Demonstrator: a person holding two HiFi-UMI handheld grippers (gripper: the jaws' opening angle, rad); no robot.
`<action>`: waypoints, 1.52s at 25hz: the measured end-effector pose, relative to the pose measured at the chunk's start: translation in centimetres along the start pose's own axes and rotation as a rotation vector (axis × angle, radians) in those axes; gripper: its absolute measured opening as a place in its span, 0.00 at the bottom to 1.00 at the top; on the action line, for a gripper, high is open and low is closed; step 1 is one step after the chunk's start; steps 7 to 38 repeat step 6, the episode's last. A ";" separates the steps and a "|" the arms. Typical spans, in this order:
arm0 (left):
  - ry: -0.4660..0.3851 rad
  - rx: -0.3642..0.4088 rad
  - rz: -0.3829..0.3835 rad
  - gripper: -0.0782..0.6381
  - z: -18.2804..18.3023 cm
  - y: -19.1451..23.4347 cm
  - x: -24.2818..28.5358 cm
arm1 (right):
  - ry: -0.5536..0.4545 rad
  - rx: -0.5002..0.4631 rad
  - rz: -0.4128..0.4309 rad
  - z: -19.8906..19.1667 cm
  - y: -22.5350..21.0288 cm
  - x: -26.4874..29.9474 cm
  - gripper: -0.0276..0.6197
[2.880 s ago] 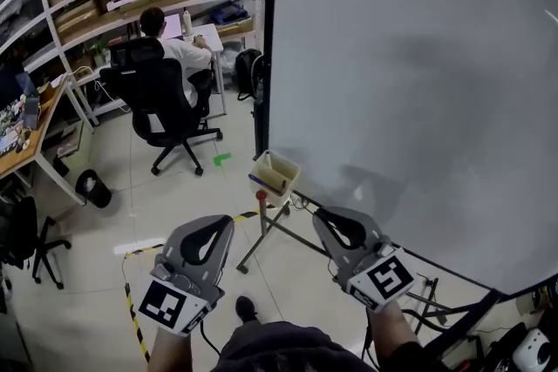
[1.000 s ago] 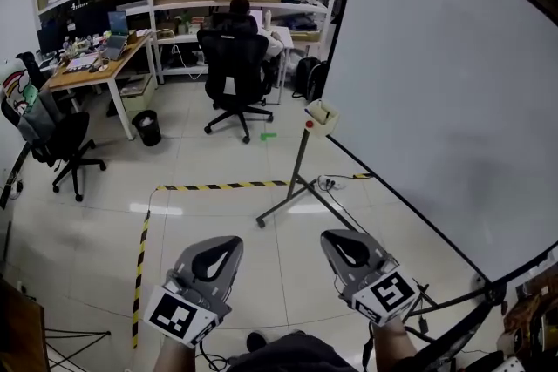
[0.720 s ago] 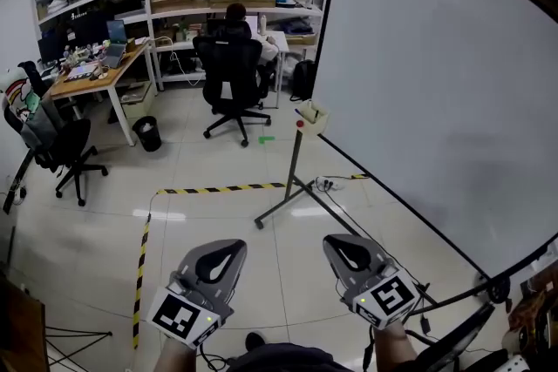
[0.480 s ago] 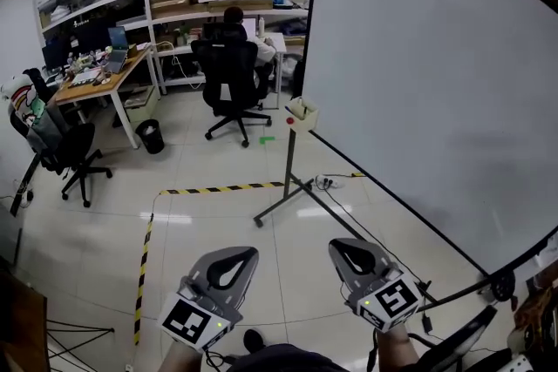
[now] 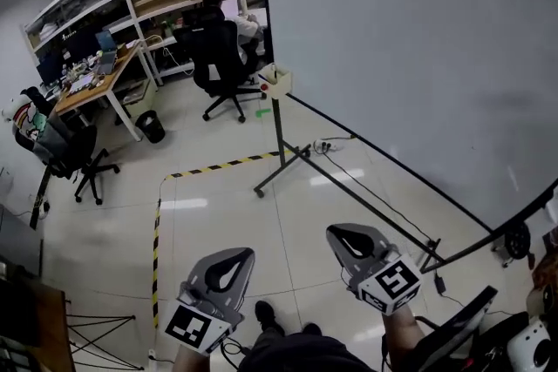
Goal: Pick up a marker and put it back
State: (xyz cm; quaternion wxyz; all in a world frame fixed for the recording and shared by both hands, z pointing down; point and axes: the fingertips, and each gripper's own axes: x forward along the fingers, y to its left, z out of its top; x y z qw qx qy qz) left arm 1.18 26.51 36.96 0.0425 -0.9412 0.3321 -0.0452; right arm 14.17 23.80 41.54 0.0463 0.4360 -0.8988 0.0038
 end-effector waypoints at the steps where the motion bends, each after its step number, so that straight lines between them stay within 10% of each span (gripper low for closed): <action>1: 0.008 0.002 0.012 0.11 -0.2 -0.3 -0.3 | -0.001 0.002 0.008 -0.1 0.0 -0.1 0.04; 6: 0.018 -0.008 0.112 0.11 -0.7 -0.7 -1.2 | -0.001 -0.037 0.089 -0.3 -0.2 0.2 0.04; 38: 0.018 -0.008 0.112 0.11 -0.7 -0.7 -1.2 | -0.001 -0.037 0.089 -0.3 -0.2 0.2 0.04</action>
